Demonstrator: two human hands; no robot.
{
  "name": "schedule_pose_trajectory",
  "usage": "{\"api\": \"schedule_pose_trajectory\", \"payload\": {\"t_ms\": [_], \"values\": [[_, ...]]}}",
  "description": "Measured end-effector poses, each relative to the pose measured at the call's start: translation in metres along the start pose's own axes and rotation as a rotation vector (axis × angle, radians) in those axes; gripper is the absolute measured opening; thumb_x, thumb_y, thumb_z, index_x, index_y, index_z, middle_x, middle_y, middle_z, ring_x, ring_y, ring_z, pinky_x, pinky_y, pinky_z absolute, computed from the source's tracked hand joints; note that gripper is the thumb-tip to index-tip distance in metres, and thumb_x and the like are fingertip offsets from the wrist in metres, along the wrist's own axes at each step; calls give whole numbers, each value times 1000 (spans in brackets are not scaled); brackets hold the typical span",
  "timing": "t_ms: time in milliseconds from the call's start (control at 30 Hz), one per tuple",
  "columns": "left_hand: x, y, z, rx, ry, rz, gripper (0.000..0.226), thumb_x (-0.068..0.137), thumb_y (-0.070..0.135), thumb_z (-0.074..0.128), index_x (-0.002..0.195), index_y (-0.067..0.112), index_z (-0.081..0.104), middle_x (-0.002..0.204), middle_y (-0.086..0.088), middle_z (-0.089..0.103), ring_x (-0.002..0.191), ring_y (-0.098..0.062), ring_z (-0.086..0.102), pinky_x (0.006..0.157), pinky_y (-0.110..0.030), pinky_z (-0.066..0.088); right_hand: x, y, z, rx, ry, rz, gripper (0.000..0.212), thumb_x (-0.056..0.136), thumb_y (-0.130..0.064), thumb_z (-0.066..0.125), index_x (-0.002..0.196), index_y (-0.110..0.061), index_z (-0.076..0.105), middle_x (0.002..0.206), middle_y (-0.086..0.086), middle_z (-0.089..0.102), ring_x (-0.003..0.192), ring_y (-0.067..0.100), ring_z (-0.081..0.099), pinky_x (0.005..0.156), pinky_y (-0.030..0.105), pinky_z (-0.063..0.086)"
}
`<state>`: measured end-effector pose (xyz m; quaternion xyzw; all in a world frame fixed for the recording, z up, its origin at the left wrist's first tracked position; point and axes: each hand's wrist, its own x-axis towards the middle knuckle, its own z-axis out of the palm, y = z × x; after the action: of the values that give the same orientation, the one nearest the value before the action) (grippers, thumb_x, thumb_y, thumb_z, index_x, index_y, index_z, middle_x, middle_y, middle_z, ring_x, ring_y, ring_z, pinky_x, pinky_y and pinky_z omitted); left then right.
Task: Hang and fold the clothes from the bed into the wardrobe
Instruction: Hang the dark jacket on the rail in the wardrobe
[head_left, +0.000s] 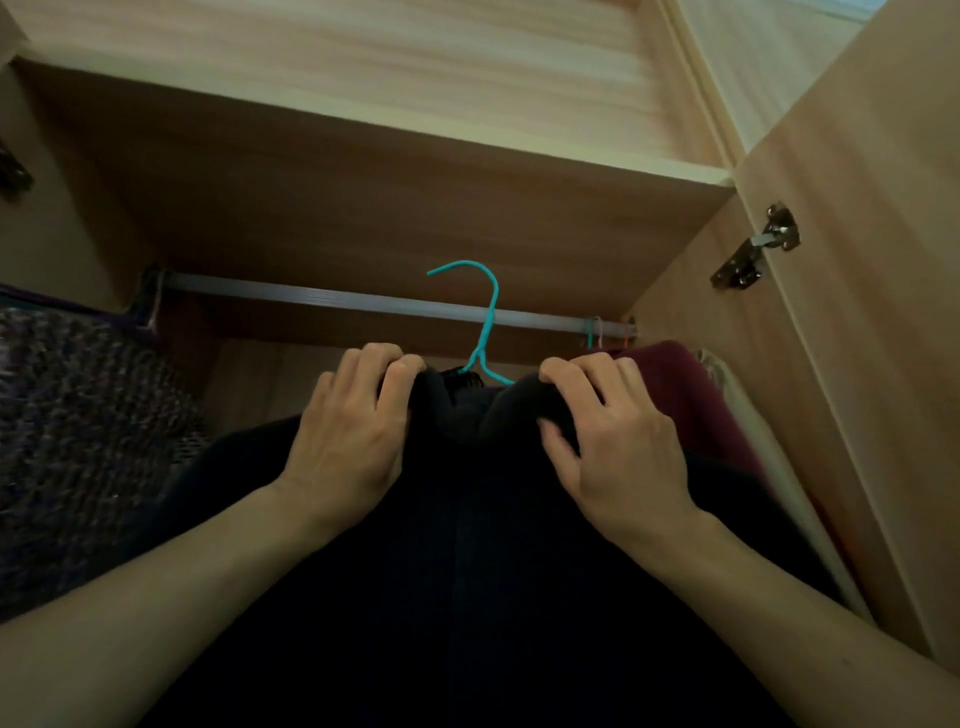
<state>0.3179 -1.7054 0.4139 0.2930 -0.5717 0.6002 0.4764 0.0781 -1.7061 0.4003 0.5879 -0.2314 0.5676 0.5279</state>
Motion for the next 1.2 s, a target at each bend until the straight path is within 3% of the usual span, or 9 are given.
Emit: {"api": "schedule_pose_trajectory", "payload": {"t_ms": [367,533,867,1200], "values": [[31,-15,90,-79,72,-2,40,86,13,64,123,6,52,118,-17,52,99,-34,53,72,-48,50,21,44,55,-143,-26,11,40,84,-21,72,121,-17,58,110,6,57,105,30,53,58,31,44],[47,-24,122,-112,110,-7,39,85,13,65,122,7,52,117,-16,52,98,-34,52,72,-48,49,36,61,74,-204,-14,2,40,84,-22,71,121,-19,56,109,4,55,99,25,51,57,28,37],[68,-33,212,-159,129,-56,42,85,6,67,123,7,51,115,-14,51,98,-35,51,69,-48,49,55,100,128,-336,-105,-22,42,89,-27,64,127,-23,48,113,3,49,101,24,48,64,39,51],[114,-20,310,-348,68,-179,37,90,5,61,124,7,48,122,-16,44,106,-34,46,79,-51,47,84,160,178,-455,-224,23,47,90,-25,64,127,-30,35,119,3,43,105,25,45,59,34,36]]}}
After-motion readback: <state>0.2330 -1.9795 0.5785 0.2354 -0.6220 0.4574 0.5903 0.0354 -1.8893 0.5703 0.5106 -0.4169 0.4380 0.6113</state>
